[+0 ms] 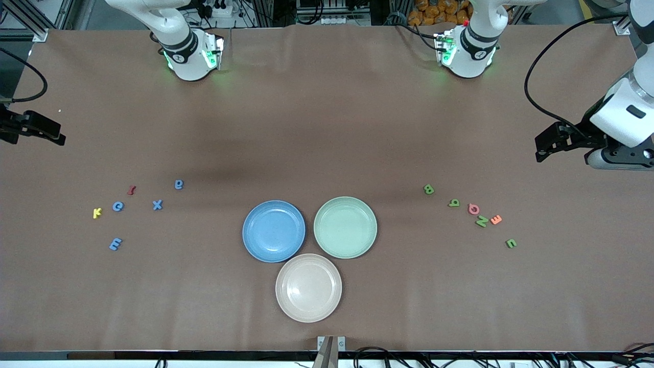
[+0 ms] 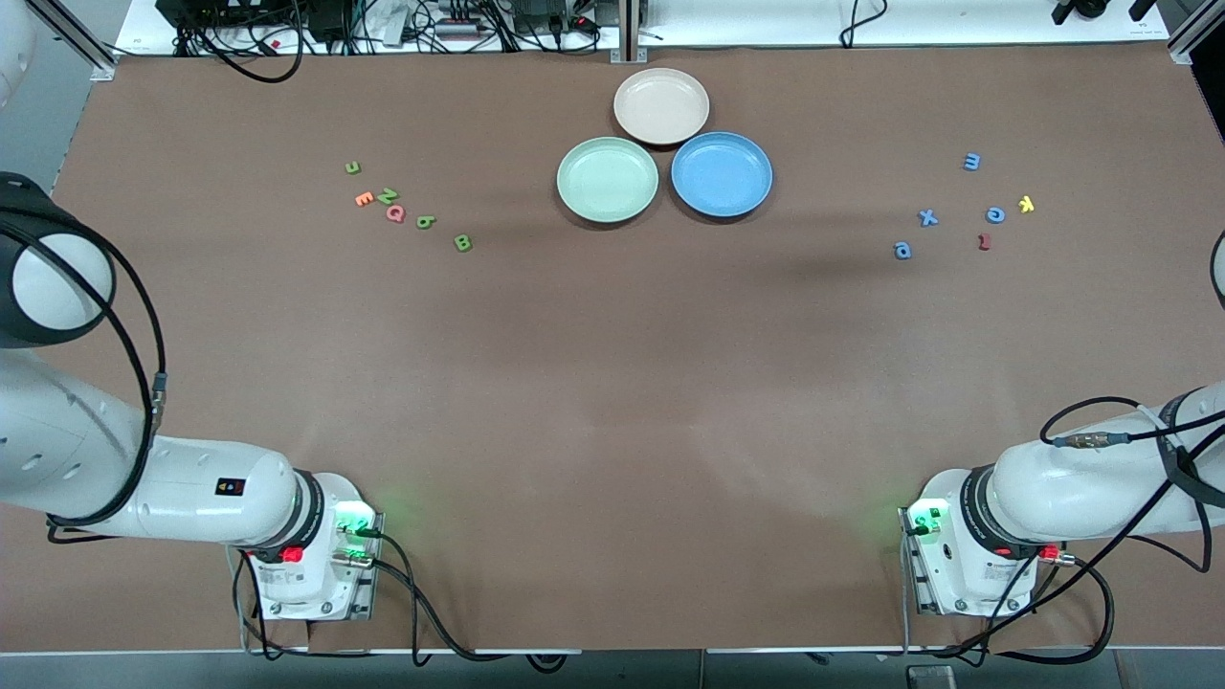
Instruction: Sort letters by color into matching plates
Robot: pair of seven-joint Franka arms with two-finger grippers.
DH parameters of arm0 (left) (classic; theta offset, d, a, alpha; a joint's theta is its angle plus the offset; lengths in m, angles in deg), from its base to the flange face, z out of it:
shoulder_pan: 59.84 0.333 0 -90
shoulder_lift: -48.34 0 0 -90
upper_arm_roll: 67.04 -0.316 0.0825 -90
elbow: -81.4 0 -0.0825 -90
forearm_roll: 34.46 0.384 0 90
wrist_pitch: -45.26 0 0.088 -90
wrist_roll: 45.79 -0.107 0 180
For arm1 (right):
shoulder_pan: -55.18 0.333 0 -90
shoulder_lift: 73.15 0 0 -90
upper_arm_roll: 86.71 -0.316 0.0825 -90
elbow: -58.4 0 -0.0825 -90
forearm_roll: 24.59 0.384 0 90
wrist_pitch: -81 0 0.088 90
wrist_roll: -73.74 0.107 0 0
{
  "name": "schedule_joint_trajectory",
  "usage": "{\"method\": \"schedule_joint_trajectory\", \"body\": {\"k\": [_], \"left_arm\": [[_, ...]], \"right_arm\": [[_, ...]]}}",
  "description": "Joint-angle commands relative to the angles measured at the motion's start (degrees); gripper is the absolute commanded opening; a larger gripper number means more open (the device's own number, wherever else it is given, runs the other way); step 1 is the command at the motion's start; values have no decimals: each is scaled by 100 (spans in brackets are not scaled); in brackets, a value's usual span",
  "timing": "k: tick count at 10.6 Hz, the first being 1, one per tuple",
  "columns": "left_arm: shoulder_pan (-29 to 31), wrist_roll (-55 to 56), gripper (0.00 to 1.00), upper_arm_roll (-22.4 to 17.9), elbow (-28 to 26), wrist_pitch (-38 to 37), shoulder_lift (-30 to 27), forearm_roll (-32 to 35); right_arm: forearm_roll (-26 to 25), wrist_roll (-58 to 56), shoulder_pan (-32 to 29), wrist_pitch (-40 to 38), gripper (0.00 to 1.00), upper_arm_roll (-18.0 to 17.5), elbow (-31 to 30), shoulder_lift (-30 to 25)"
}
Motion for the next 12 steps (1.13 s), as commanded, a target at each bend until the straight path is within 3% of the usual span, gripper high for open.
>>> {"method": "schedule_joint_trajectory", "body": {"k": [1,12], "left_arm": [[17,-291,100,2,93,-52,51,-47],[-18,-126,100,2,-13,-60,122,-46]], "right_arm": [[-45,77,-89,-51,100,-90,43,-3],[-29,68,-133,-24,100,-81,34,32]]}}
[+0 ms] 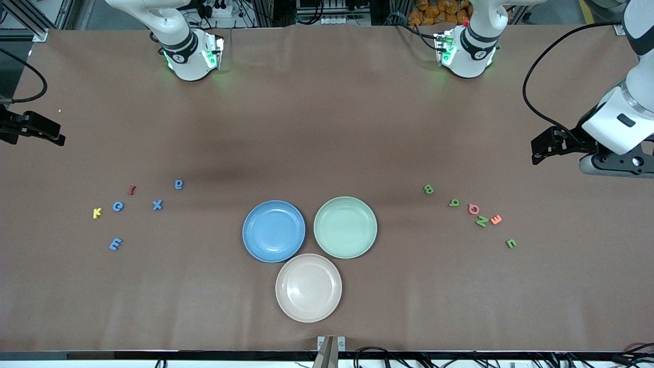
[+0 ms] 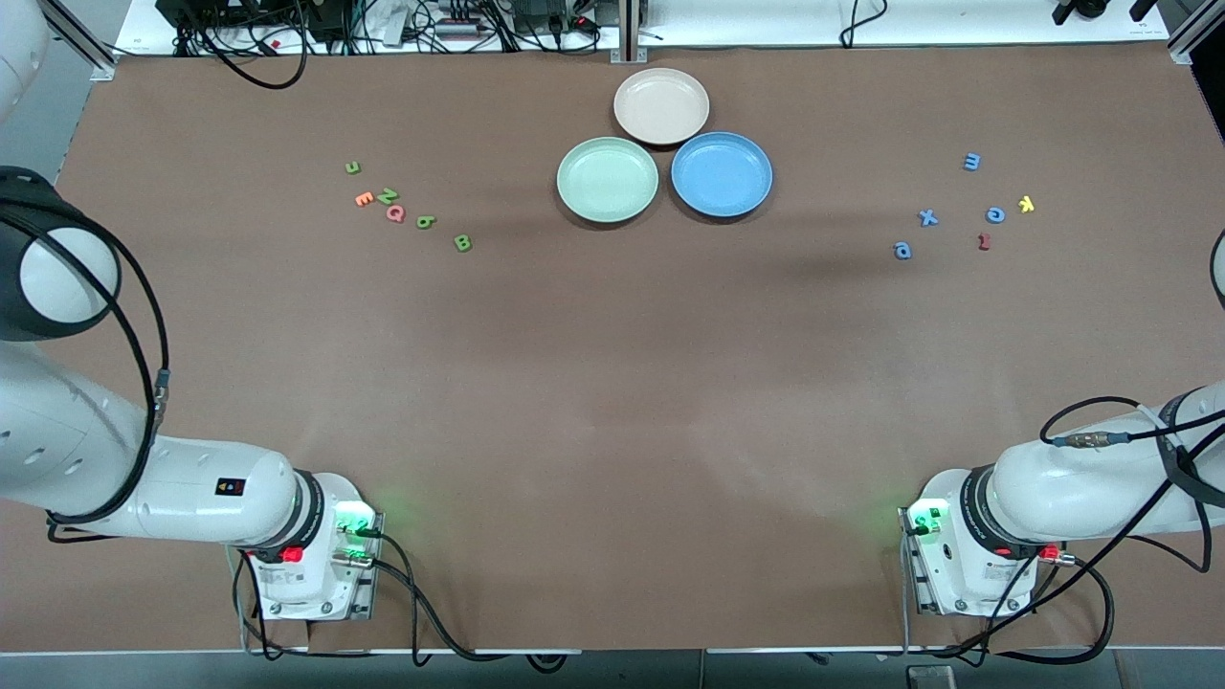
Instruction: Sort letters by color into matching plates
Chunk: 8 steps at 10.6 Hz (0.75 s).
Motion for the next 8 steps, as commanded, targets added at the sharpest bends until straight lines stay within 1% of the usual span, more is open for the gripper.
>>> {"method": "schedule_joint_trajectory", "body": {"k": [1,2,3,8], "left_arm": [[-17,165,100,10,-17,-70,0,-46],[-17,184,100,10,-26,-62,0,-29],[1,340,100,10,-61,-70,0,-37],[27,456,100,10,-666,17,-158,-29]], "right_arm": [[14,77,-115,-5,100,-82,34,48],[-38,86,-89,57,100,-82,-1,40],[14,77,-115,22,100,-82,25,49],[40,68,-124,31,100,-74,34,84]]}}
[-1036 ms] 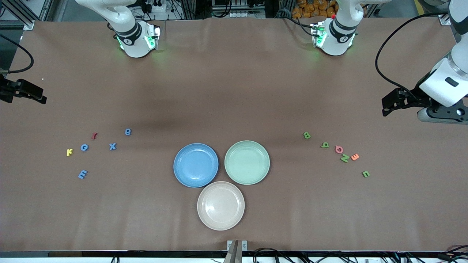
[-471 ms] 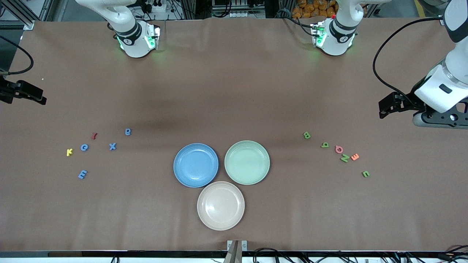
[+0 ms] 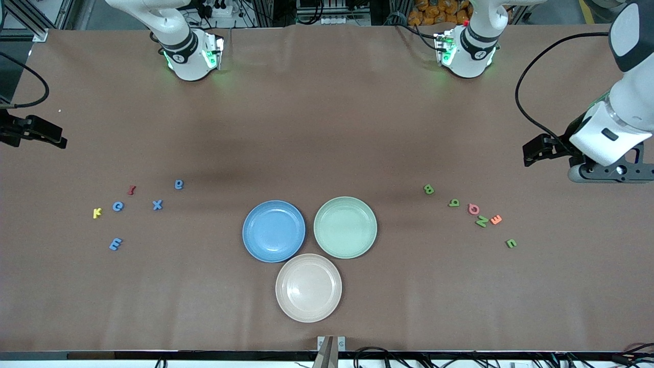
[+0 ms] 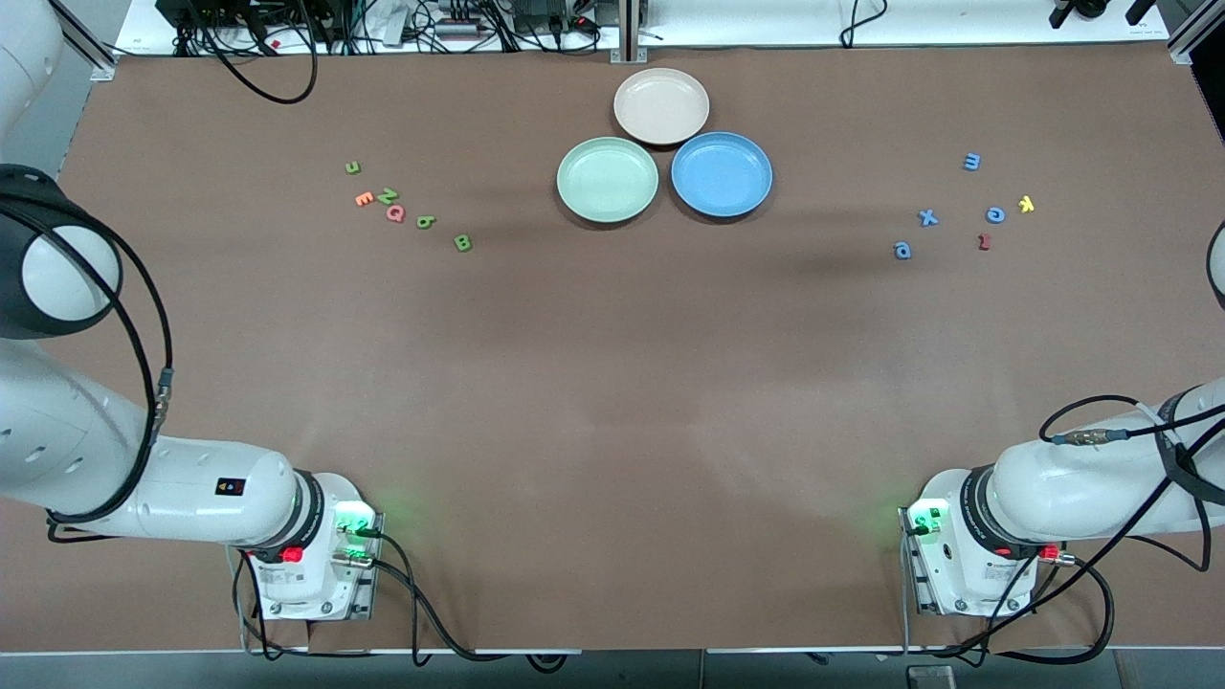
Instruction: Sort letters by color into matching plates
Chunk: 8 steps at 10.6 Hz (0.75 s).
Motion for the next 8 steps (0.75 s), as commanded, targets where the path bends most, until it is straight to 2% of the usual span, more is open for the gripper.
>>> {"method": "schedule_joint_trajectory", "body": {"k": [1,6,8], "left_arm": [[30,90,100,2,-514,156,-242,-28],[222,161,100,-7,-1665,1069,-392,7],[284,161,100,-7,-1904,1298,-383,7]], "right_arm": [[32,51,-123,10,100,-74,38,3],[50,42,-255,89,100,-109,-14,38],[59,68,-246,194,100,-117,-137,38]]}}
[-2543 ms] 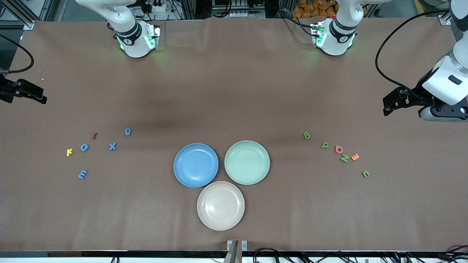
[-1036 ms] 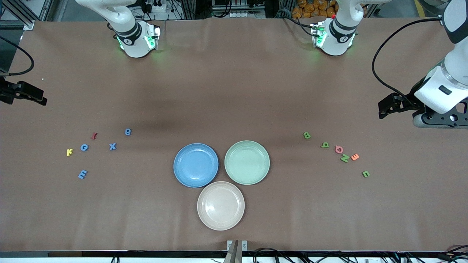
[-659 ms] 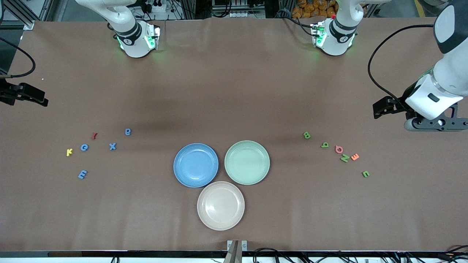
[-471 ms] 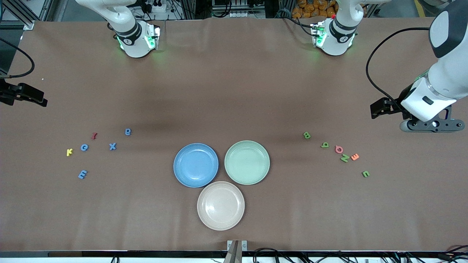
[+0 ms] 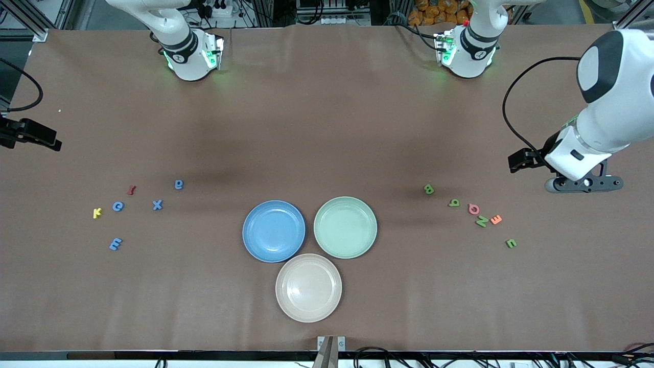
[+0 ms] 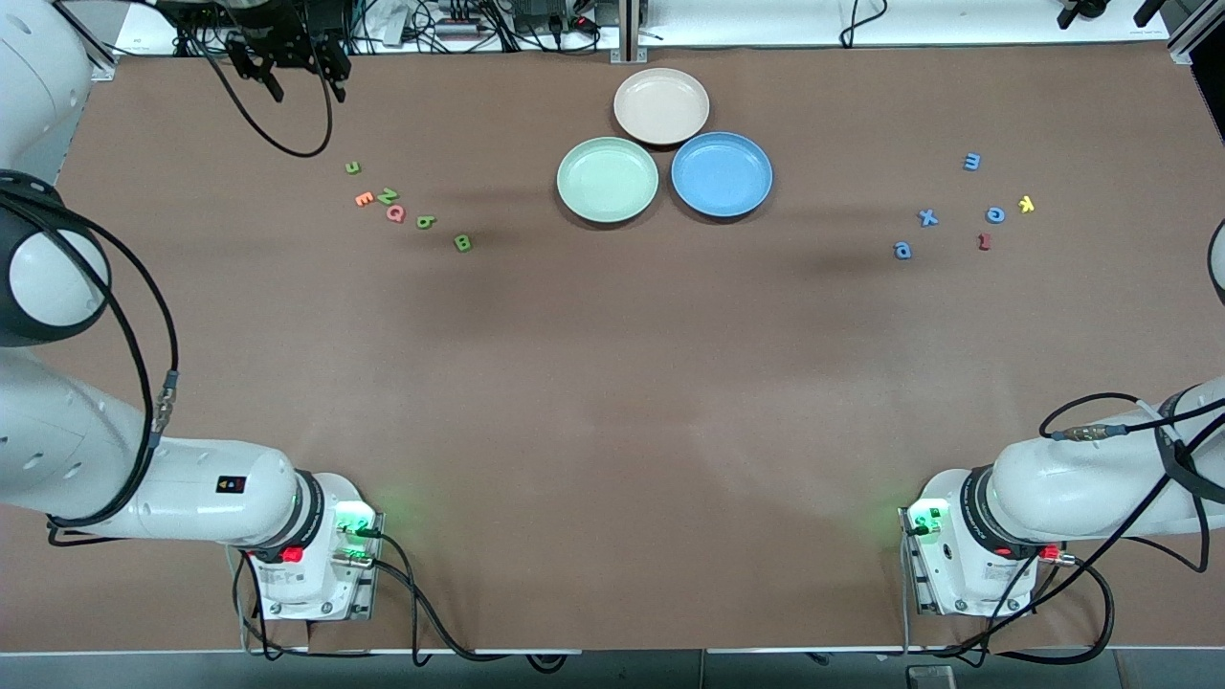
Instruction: Sort letters by color into matching plates
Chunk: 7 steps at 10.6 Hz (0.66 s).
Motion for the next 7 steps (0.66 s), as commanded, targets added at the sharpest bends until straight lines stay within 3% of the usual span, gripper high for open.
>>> {"method": "schedule_joint_trajectory", "body": {"k": [1,7], "left_arm": [[143,66,100,15,-552,432,-185,7],[302,925,100,23,-1369,1371,-167,7]], "right_arm": [[296,77,-115,221,100,-100,-265,-14],[457,86,-194,1828,100,-161,-1758,-269]]}}
